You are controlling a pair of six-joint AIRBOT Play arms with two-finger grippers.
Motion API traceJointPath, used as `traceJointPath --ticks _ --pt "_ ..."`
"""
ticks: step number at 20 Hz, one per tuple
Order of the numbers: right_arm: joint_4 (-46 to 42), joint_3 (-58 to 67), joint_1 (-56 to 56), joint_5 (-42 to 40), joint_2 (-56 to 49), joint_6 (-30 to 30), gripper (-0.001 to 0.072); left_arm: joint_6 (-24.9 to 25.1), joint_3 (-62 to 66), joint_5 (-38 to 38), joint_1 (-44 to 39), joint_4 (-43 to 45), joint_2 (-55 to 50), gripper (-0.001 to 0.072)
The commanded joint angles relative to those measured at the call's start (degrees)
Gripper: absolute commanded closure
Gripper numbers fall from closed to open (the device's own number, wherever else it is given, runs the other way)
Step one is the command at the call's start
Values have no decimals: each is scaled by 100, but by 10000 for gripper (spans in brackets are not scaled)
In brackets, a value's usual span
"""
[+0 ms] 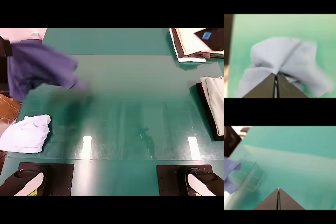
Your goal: Fold the shirts.
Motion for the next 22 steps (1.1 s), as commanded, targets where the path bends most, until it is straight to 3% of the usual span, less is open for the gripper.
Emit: traceJointPath --ticks 1,7,11,12,13,14,17,19,22 --pt "-17 437 2 0 -4 0 694 184 798 -258 -1405 -33 57 688" --pt "-358 807 2 42 -2 0 694 310 780 -63 -3807 -76 -1117 686" --pt "-422 916 2 66 13 4 695 774 782 739 -4601 -612 -2326 671" --pt "-422 916 2 83 20 2 695 748 787 817 -4601 -678 -2527 395" --pt "-420 916 2 114 24 4 694 730 787 835 -4540 -643 -2651 118" --pt "-437 914 2 144 24 4 694 730 787 750 -4413 -625 -2691 158" --pt "-442 914 2 170 24 2 694 673 785 -2 -3477 -586 -2612 162" --pt "-442 914 2 175 24 4 694 422 767 -560 -2481 -592 -2581 163" --pt "-439 907 2 186 11 4 694 238 299 -634 -1005 -955 -2583 162"
